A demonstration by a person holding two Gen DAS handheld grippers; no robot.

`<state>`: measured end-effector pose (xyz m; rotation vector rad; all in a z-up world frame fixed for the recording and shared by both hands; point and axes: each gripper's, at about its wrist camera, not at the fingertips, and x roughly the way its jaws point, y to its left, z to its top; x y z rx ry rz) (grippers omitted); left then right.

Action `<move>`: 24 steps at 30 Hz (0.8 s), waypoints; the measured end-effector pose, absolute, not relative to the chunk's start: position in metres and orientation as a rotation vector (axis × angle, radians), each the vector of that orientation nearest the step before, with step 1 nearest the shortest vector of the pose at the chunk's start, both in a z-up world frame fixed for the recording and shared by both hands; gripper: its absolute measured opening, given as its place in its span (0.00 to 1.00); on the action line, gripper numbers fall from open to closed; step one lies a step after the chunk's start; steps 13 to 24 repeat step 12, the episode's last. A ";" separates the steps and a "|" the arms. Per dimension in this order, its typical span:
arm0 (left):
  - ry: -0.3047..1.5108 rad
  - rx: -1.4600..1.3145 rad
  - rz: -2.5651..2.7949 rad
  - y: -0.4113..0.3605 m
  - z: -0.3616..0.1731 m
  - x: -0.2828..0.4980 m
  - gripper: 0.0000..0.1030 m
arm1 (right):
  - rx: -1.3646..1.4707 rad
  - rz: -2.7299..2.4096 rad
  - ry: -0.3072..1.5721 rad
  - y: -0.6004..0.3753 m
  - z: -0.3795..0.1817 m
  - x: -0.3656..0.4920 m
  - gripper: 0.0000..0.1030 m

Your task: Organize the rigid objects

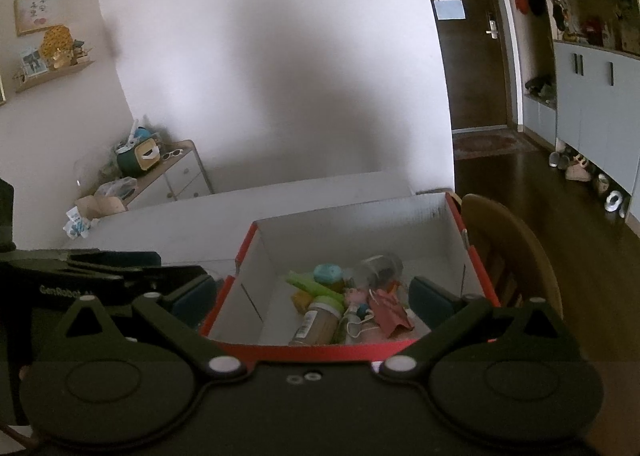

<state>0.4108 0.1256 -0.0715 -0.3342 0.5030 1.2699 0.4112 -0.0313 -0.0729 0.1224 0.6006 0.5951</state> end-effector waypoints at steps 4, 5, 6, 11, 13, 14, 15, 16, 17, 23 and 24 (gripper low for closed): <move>0.515 -0.367 1.255 0.129 -0.077 0.410 0.99 | 0.130 0.594 0.607 -0.033 -0.074 0.411 1.00; 0.511 -0.376 1.255 0.128 -0.078 0.410 0.99 | 0.130 0.593 0.608 -0.033 -0.075 0.411 1.00; 0.506 -0.383 1.251 0.128 -0.078 0.409 0.99 | 0.131 0.592 0.609 -0.033 -0.075 0.410 1.00; 0.510 -0.362 1.253 0.125 -0.079 0.412 0.99 | 0.138 0.591 0.616 -0.033 -0.076 0.408 1.00; 0.508 -0.360 1.253 0.124 -0.079 0.412 0.99 | 0.139 0.591 0.616 -0.033 -0.076 0.408 1.00; 0.508 -0.360 1.253 0.124 -0.079 0.412 0.99 | 0.139 0.591 0.616 -0.033 -0.076 0.408 1.00; 0.508 -0.360 1.253 0.124 -0.079 0.412 0.99 | 0.139 0.591 0.616 -0.033 -0.076 0.408 1.00; 0.508 -0.360 1.253 0.124 -0.079 0.412 0.99 | 0.139 0.591 0.616 -0.033 -0.076 0.408 1.00; 0.508 -0.360 1.253 0.124 -0.079 0.412 0.99 | 0.139 0.591 0.616 -0.033 -0.076 0.408 1.00; 0.508 -0.360 1.253 0.124 -0.079 0.412 0.99 | 0.139 0.591 0.616 -0.033 -0.076 0.408 1.00; 0.508 -0.360 1.253 0.124 -0.079 0.412 0.99 | 0.139 0.591 0.616 -0.033 -0.076 0.408 1.00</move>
